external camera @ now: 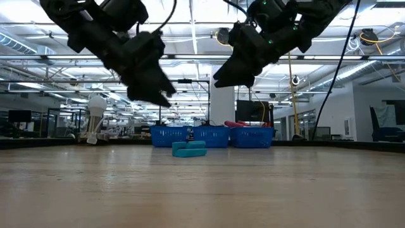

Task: Pick & Place School Supplies
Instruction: Put the blue eraser into the middle blue bin

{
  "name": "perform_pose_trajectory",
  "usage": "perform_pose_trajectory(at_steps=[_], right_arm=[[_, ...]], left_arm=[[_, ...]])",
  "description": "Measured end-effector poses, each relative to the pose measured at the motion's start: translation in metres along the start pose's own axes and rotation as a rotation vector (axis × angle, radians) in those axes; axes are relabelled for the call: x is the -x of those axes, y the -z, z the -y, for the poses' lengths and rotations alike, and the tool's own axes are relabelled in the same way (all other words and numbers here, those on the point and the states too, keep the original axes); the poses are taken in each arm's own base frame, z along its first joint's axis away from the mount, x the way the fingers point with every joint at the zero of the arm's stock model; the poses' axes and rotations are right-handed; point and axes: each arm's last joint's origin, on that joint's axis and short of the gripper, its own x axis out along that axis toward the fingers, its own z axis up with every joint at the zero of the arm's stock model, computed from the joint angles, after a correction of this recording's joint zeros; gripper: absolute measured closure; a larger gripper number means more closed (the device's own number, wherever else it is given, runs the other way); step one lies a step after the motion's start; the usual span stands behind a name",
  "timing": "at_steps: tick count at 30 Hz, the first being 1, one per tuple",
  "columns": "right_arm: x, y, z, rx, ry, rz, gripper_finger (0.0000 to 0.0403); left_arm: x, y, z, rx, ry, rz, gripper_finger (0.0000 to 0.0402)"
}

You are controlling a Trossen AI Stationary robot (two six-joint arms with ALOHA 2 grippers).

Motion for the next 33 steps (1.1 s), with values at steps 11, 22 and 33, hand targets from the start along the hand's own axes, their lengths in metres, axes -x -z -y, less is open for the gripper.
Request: perform_pose_trajectory(at_steps=[11,22,33], right_arm=[[-0.004,0.014,-0.011,0.023,0.087,0.012,0.0216],[-0.005,0.013,-0.017,0.017,0.064,0.034,0.0224],[-0.005,0.013,-0.017,0.017,0.063,0.033,0.0227]], left_arm=[[-0.045,0.024,0.033,0.046,-0.097,-0.244,0.0101],[-0.078,0.021,0.038,0.146,-0.291,-0.408,0.0101],[-0.078,0.027,0.034,0.193,-0.341,-0.456,0.0101]])
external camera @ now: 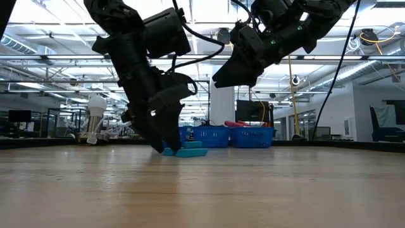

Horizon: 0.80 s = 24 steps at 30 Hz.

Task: Pick & Place School Supplies
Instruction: Put the blue eraser into the middle blue bin

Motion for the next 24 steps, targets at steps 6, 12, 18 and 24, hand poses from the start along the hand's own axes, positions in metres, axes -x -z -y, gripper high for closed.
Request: perform_pose_trajectory(at_steps=[6,12,18,24], right_arm=[[0.0,0.0001,0.0001,0.0,0.0,-0.001,0.0229],[0.0,0.0,0.0001,0.0,0.0,-0.001,0.0229],[0.0,0.0,0.0001,0.002,0.0,-0.001,0.0231],[0.0,0.0006,0.0002,0.0,0.0,-0.008,0.0232]], left_arm=[[0.0005,0.0057,-0.0076,-0.039,-0.104,-0.041,0.0101],[0.0006,0.0035,-0.006,-0.08,-0.067,-0.036,0.0101],[0.0012,0.005,0.0003,-0.297,-0.028,-0.027,0.0101],[0.0001,0.0014,-0.0034,-0.312,-0.006,-0.035,0.0101]])
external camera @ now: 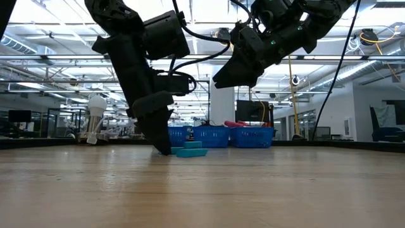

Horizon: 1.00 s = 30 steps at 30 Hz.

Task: Pick & Place School Supplies
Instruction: Put the blue eraser into the middle blue bin

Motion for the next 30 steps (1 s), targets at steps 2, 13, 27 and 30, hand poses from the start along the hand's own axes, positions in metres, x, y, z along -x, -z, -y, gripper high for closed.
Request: perform_pose_trajectory(at_steps=[2,13,27,30], right_arm=[[0.0,0.0,0.0,0.0,0.0,0.0,0.0232],[0.0,0.0,0.0001,0.01,0.0,0.0,0.0232],[0.0,-0.0002,0.0002,0.01,0.001,0.0,0.0232],[0.0,-0.0001,0.0002,0.01,0.001,0.0,0.0232]], left_arm=[[-0.0012,-0.0006,-0.0012,0.003,-0.001,0.001,0.0101],[-0.002,-0.0014,-0.0039,0.009,-0.007,0.001,0.014],[-0.003,-0.0061,-0.0023,-0.027,0.006,0.054,0.0288],[-0.0029,-0.0077,-0.0016,-0.041,0.012,0.071,0.03]])
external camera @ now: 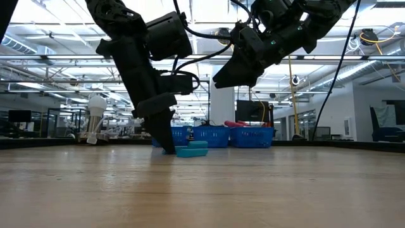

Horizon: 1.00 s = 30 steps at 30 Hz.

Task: Pick & Place School Supplies
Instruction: Put the blue eraser into the middle blue bin

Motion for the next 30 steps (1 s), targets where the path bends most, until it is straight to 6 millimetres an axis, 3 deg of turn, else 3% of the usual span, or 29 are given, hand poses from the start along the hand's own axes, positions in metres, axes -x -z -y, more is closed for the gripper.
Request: perform_pose_trajectory(at_steps=[12,18,24,30], right_arm=[[-0.0001,0.0009,0.0001,-0.001,0.001,-0.009,0.0232],[-0.0001,0.0008,0.0001,-0.001,0.001,-0.008,0.0232],[-0.0001,0.0015,0.0002,-0.012,0.002,-0.015,0.0232],[-0.0001,0.003,0.0003,-0.063,0.004,-0.03,0.0232]], left_arm=[[0.0,-0.0004,0.0002,-0.11,0.003,0.003,0.0281],[0.0002,-0.0004,-0.0018,-0.167,-0.066,0.011,0.0307],[0.0018,-0.0006,-0.0025,-0.266,-0.203,0.031,0.0324],[0.006,-0.0007,0.0012,-0.416,-0.446,0.058,0.0318]])
